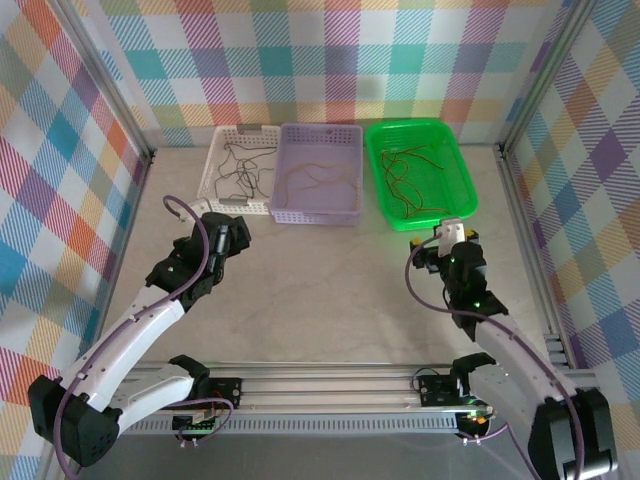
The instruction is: Untangle the cables
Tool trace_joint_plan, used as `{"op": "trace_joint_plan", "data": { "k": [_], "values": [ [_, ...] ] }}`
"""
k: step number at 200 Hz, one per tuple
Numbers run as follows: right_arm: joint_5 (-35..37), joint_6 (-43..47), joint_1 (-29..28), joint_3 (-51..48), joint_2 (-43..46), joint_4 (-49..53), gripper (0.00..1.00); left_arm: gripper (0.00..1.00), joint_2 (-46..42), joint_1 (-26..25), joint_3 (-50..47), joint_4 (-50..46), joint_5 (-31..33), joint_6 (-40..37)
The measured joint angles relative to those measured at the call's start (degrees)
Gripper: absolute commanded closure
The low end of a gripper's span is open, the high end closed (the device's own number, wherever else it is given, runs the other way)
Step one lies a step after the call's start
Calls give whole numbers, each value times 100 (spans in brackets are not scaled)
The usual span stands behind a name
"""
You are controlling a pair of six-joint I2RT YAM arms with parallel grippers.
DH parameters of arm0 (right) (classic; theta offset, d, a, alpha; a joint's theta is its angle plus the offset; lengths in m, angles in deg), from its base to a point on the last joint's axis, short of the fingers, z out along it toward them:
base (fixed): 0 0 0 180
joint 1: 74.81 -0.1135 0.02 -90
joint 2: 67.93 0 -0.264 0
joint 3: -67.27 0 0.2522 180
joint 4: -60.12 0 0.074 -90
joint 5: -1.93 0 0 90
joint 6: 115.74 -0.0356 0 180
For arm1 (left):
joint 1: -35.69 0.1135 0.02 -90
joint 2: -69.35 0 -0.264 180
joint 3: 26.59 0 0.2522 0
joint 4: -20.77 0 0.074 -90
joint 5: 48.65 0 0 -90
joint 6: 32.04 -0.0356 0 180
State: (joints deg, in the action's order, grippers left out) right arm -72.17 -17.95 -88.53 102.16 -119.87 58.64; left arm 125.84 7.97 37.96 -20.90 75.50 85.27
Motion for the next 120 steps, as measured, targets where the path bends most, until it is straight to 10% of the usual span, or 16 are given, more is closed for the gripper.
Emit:
{"op": "trace_joint_plan", "data": {
  "k": [120],
  "values": [
    [-1320,-28,831,98,-2702,-1937,0,0,2,-157,-76,111,157,-192]
  ]
}}
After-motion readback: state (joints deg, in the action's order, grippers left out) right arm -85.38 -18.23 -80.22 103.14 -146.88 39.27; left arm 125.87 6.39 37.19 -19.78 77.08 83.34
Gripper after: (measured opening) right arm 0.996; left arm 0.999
